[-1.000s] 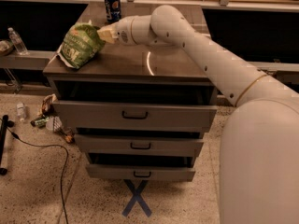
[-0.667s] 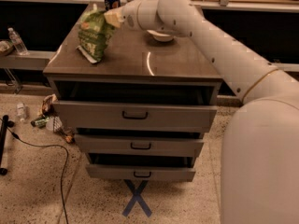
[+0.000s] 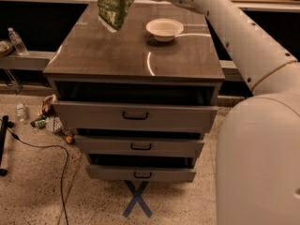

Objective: Place green jalapeno chip bag into paper bowl

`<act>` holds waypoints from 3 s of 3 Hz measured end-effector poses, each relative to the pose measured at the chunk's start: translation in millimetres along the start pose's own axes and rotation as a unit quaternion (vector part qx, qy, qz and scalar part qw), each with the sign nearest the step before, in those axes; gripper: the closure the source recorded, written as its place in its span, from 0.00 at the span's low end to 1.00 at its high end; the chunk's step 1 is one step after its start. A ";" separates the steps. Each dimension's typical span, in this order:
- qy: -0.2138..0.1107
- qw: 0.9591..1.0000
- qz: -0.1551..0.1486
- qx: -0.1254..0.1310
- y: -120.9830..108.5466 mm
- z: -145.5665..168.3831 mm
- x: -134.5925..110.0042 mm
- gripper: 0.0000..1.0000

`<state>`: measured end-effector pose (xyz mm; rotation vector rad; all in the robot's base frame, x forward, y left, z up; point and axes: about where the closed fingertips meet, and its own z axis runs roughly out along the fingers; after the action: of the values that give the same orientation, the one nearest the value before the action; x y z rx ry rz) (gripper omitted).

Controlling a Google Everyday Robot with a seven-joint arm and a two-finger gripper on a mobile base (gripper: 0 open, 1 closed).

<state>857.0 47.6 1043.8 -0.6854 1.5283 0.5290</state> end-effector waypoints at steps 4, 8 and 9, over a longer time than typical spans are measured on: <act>0.032 0.981 0.032 0.190 -174.3 -86.9 28.9 1.00; 0.090 0.974 0.074 0.196 -147.6 -103.1 88.4 1.00; 0.092 0.973 0.078 0.196 -136.4 -103.2 89.6 0.83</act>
Offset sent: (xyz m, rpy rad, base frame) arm 0.0692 -0.1719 0.0024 -0.0012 0.0302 -0.3496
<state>878.0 -130.6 972.7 -0.3154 1.8056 0.2705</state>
